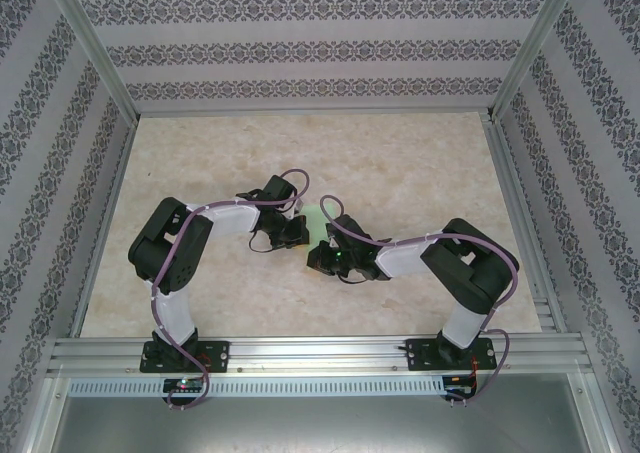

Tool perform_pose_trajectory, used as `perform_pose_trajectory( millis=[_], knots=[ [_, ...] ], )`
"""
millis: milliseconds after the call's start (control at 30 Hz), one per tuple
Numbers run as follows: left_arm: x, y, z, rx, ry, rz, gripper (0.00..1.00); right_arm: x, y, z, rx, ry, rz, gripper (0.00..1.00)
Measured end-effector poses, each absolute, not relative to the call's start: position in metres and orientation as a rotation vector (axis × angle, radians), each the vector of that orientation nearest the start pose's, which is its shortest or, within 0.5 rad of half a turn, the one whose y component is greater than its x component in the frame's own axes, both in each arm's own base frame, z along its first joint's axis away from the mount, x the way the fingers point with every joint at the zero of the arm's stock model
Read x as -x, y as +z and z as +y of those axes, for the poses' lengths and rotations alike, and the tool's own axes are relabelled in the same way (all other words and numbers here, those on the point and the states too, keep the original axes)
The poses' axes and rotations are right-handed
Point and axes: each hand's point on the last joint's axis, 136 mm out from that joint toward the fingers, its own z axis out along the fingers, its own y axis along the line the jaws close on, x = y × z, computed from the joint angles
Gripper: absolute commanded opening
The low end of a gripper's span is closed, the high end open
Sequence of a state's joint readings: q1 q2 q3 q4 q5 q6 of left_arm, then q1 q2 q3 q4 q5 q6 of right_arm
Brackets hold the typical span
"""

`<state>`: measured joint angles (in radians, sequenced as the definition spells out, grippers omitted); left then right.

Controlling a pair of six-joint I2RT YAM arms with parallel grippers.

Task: Fold a paper plane with a square sheet of paper (pick it up from the middle)
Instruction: Third fold the triangle at the center of the table.

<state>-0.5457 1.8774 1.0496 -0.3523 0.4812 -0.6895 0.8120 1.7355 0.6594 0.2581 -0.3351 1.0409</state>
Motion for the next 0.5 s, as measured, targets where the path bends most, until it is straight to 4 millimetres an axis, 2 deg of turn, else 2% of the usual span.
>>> perform_pose_trajectory(
  millis=[333, 500],
  knots=[
    [-0.2972, 0.016, -0.2734, 0.068, -0.926, 2.96, 0.0, -0.2281, 0.0234, 0.3248, -0.097, 1.1, 2.747, 0.09],
    [-0.2972, 0.016, -0.2734, 0.068, -0.926, 2.96, 0.0, -0.2249, 0.0147, 0.3267, -0.091, 1.073, 2.789, 0.09]
  ],
)
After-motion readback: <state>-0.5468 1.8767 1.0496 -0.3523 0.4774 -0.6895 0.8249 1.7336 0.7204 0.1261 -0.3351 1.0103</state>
